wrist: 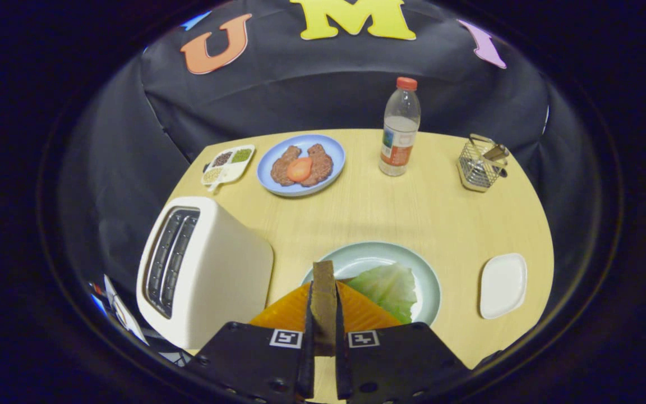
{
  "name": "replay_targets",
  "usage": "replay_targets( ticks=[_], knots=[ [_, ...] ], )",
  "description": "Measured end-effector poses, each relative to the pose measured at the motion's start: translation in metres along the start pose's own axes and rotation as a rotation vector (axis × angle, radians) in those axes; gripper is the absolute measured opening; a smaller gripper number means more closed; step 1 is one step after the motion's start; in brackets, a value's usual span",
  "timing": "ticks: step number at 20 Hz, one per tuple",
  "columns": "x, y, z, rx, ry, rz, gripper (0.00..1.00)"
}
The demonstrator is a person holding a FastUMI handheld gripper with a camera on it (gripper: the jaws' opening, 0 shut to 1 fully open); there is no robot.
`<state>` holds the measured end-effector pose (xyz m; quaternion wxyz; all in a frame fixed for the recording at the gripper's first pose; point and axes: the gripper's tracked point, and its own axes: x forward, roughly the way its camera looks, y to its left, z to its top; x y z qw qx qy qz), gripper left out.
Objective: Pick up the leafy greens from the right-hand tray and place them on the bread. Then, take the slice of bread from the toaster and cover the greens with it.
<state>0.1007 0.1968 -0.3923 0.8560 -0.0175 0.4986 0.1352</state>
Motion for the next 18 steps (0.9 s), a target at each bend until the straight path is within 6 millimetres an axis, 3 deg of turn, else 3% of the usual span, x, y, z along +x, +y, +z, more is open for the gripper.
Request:
replay_targets(
  ticks=[7,8,11,13,18],
  knots=[
    [0.014,-0.033,0.005,-0.028,-0.033,0.001,0.18],
    [0.015,-0.038,0.007,-0.028,-0.04,0.001,0.24],
    [0.023,-0.051,0.003,-0.038,-0.031,-0.001,0.26],
    [0.027,-0.059,0.001,-0.045,-0.036,-0.004,0.34],
    [0.038,-0.073,-0.007,-0.092,-0.051,-0.017,0.42]
  ],
)
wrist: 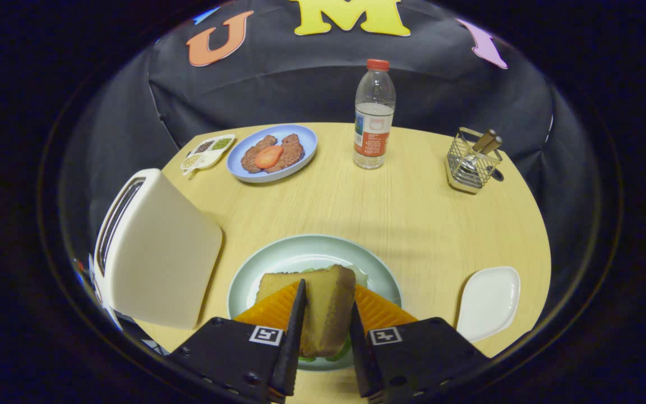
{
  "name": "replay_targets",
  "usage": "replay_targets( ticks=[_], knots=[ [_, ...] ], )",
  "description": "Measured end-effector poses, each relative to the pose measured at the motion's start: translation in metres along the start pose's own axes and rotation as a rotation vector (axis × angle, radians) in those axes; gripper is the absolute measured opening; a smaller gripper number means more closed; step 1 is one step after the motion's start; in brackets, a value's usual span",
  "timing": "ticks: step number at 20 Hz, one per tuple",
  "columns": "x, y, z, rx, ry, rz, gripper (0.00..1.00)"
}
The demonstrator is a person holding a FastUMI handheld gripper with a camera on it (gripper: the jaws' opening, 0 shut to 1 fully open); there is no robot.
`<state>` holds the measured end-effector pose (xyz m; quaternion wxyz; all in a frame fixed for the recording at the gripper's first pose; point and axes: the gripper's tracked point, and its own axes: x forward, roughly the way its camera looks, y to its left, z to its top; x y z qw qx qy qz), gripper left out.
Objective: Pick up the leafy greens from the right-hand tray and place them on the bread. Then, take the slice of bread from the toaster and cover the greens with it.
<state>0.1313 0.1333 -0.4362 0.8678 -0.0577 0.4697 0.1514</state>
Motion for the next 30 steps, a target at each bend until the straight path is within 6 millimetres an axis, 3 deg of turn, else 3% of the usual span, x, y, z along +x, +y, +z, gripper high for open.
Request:
replay_targets(
  ticks=[11,14,17,23,30],
  knots=[
    [0.006,-0.026,-0.007,-0.003,-0.054,-0.012,0.73],
    [0.001,-0.029,-0.014,-0.007,-0.064,-0.016,0.7],
    [-0.025,-0.033,-0.009,0.002,-0.109,-0.047,0.74],
    [-0.092,-0.019,0.011,0.016,-0.223,-0.087,0.78],
    [-0.206,0.009,0.058,0.054,-0.45,-0.132,0.85]
  ],
)
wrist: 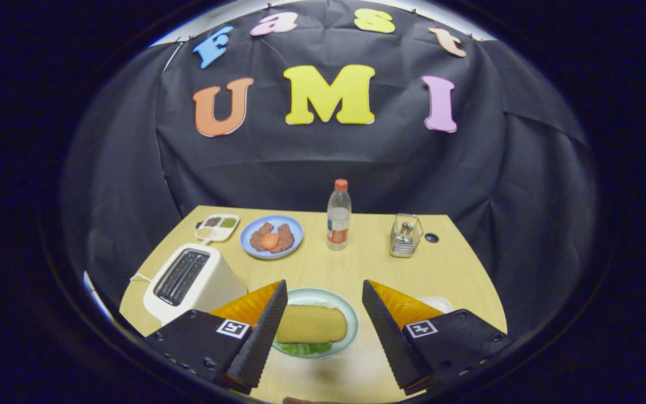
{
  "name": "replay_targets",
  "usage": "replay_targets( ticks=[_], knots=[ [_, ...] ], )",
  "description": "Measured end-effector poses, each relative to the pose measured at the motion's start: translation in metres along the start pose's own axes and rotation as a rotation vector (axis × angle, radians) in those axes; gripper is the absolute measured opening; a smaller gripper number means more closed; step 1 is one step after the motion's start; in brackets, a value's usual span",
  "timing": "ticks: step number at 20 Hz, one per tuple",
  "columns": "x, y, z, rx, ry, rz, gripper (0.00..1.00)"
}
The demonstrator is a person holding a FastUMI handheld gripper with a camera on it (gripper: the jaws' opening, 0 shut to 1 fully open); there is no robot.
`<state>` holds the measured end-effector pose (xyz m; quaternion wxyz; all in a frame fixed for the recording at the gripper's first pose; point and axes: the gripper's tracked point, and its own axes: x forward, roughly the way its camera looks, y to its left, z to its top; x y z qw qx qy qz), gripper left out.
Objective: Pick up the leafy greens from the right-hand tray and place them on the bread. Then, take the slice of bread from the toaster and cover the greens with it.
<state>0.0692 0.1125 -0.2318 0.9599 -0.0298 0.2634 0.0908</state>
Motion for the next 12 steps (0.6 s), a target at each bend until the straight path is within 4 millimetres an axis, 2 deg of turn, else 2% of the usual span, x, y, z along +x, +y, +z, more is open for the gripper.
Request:
replay_targets(
  ticks=[7,9,12],
  knots=[
    [-0.106,0.027,0.089,-0.028,-0.259,0.01,0.91],
    [-0.131,0.029,0.113,-0.045,-0.337,0.002,0.96],
    [-0.166,0.033,0.131,-0.041,-0.397,-0.016,0.96]
  ],
)
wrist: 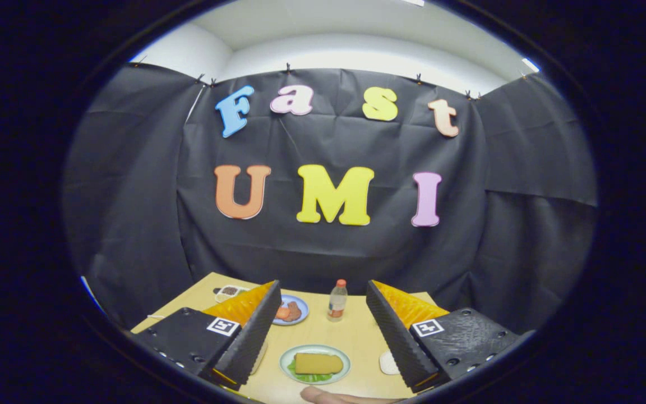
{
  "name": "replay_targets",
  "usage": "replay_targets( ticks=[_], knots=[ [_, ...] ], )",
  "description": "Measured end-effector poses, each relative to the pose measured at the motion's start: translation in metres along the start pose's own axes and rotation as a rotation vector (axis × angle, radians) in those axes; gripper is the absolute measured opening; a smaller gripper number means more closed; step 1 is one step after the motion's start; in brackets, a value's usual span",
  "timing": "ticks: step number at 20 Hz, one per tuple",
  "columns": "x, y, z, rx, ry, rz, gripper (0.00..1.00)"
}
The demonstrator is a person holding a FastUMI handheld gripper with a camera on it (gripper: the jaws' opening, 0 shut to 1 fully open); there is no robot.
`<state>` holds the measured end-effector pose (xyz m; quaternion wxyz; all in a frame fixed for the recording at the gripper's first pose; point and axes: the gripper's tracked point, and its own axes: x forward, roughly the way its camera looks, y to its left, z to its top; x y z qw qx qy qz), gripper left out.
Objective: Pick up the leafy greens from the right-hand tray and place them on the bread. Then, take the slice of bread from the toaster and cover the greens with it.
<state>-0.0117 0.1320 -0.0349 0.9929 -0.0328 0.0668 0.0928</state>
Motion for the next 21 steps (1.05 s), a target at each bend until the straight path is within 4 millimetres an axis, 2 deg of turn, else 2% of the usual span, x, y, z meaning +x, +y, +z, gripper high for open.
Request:
replay_targets(
  ticks=[2,4,9,12,16,21],
  knots=[
    [-0.017,-0.001,0.014,-0.008,-0.036,-0.022,0.96],
    [-0.033,-0.002,0.016,-0.009,-0.055,-0.045,0.96],
    [-0.062,0.014,0.006,-0.013,-0.063,-0.013,0.95],
    [-0.064,0.013,0.009,-0.044,-0.084,-0.02,0.95],
    [-0.072,0.021,0.012,-0.051,-0.095,-0.018,0.96],
    [-0.078,0.026,0.007,-0.065,-0.097,-0.029,0.96]
  ],
)
